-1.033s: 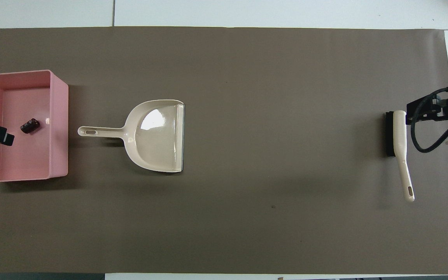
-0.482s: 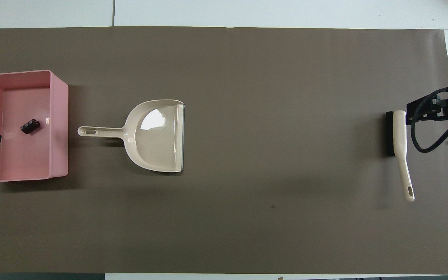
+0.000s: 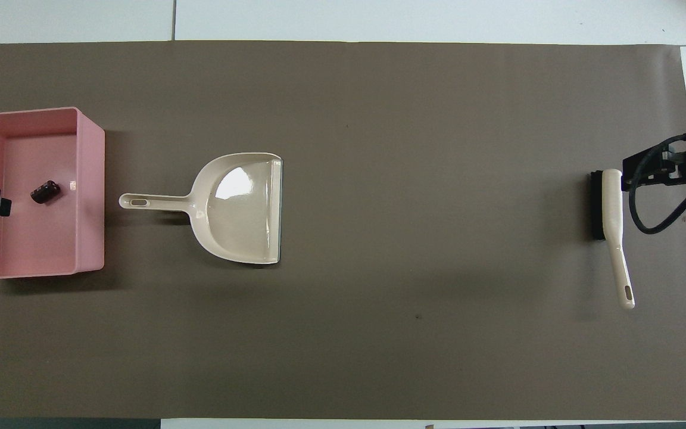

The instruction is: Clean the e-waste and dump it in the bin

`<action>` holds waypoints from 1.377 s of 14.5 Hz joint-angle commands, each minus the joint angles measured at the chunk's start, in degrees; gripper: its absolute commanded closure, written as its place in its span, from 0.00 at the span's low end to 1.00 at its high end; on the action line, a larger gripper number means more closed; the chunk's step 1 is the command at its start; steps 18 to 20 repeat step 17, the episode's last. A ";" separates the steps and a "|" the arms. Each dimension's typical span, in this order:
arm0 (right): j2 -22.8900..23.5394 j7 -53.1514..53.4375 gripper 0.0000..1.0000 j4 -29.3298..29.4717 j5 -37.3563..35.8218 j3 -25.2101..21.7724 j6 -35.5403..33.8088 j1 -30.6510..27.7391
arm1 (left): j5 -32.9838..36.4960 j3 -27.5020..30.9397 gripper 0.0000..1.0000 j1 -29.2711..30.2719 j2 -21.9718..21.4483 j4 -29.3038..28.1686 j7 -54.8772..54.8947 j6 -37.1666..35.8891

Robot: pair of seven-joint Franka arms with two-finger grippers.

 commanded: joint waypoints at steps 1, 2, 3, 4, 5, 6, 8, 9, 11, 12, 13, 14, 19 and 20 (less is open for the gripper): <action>-0.88 -0.80 0.00 -1.22 0.95 0.66 0.91 -1.08 | 0.53 0.02 0.01 -0.55 1.46 2.18 0.79 0.15; -0.88 -0.80 0.00 -1.22 0.95 0.66 0.91 -1.08 | 0.00 -0.07 0.01 -0.47 1.55 2.27 1.93 -0.11; -0.88 -0.80 0.00 -1.22 0.95 0.66 0.99 -1.08 | -1.57 0.10 0.01 -0.38 1.55 3.05 2.46 -0.29; -0.88 -0.80 0.00 -1.22 0.95 0.57 0.91 -1.08 | -1.58 0.19 0.01 -0.38 1.55 3.23 2.38 -0.29; -0.88 -0.80 0.00 -1.22 0.95 0.66 0.91 -1.08 | -1.41 0.19 0.01 -0.38 1.55 3.23 2.29 -0.29; -0.88 -0.80 0.00 -1.22 0.95 0.66 0.91 -1.08 | -1.23 0.19 0.01 -0.47 1.55 3.15 2.12 -0.38; -0.88 -0.80 0.00 -1.22 0.95 0.66 0.91 -1.08 | -1.06 0.19 0.01 -0.55 1.55 2.97 1.86 -0.55; -0.88 -0.80 0.00 -1.22 0.95 0.66 0.91 -1.08 | -0.79 0.11 0.01 -0.55 1.55 2.71 1.77 -0.99; -0.88 -0.80 0.00 -1.13 0.95 0.66 0.99 -1.08 | -0.70 0.10 0.01 -0.55 1.46 2.53 1.68 -1.26; -0.88 -0.80 0.00 -1.22 0.95 0.66 0.91 -1.08 | -0.70 0.10 0.01 -0.55 1.46 2.62 1.68 -1.17; -0.88 -0.80 0.00 -1.22 0.95 0.66 0.91 -1.08 | -0.62 0.10 0.01 -0.55 1.46 2.53 1.68 -1.17; -0.88 -0.80 0.00 -1.22 0.95 0.66 0.91 -1.08 | -0.62 0.10 0.01 -0.55 1.46 2.44 1.77 -1.17; -0.88 -0.80 0.00 -1.22 0.95 0.66 0.91 -1.08 | -0.62 0.10 0.01 -0.55 1.37 2.18 1.85 -0.91; -0.88 -0.80 0.00 -1.22 0.95 0.66 0.91 -1.08 | -0.62 0.10 0.01 -0.55 1.37 2.18 1.85 -0.91</action>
